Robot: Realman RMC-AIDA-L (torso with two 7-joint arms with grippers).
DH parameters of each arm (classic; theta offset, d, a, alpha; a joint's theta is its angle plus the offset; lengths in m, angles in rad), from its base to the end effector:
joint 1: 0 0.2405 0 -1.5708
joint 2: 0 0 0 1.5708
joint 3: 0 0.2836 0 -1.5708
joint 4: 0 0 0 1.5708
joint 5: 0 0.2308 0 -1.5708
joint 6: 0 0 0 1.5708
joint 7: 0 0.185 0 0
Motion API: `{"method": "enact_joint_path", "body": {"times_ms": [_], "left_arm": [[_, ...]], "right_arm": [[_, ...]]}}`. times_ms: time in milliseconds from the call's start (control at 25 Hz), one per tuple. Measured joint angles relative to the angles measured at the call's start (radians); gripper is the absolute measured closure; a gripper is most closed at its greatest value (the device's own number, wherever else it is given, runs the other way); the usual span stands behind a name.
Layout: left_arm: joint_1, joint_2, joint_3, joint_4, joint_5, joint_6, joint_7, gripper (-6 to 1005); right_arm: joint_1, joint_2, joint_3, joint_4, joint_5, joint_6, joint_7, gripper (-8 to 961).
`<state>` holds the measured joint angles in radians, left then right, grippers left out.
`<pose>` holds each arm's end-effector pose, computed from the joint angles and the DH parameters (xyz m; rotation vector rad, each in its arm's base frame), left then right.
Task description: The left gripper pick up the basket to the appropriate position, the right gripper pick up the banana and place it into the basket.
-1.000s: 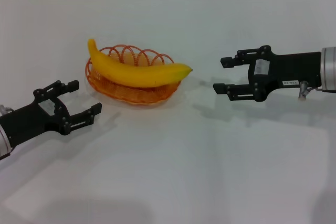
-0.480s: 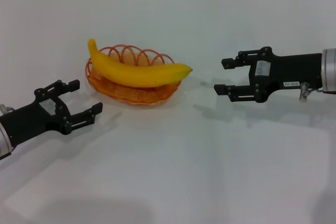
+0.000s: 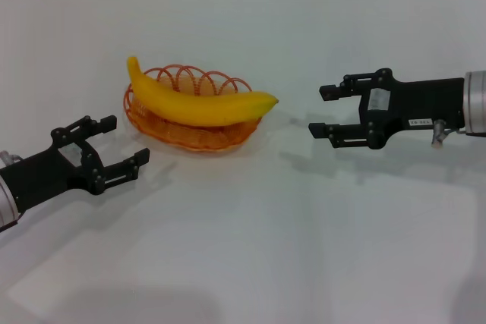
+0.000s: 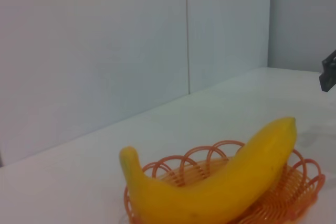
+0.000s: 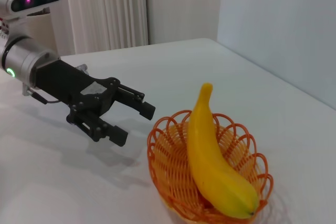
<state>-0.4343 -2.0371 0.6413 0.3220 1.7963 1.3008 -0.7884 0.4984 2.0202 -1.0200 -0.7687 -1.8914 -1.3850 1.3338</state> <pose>-0.3582 0.3532 -0.0686 -2.4362 -0.4283 -0.5662 0.2776 0.3926 -0.0478 -2.7823 0.3267 0.4086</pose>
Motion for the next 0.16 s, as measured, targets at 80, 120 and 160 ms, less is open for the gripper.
{"method": "enact_joint_path", "body": {"times_ms": [80, 120, 160], "left_arm": [[-0.001, 0.0, 0.0, 0.0, 0.0, 0.0, 0.0, 154], [-0.001, 0.0, 0.0, 0.0, 0.0, 0.0, 0.0, 154], [-0.001, 0.0, 0.0, 0.0, 0.0, 0.0, 0.0, 154]], "right_arm": [[0.002, 0.0, 0.0, 0.006, 0.0, 0.006, -0.003, 284], [0.003, 0.0, 0.0, 0.008, 0.0, 0.009, -0.004, 284], [0.004, 0.0, 0.0, 0.01, 0.0, 0.01, -0.004, 284]]}}
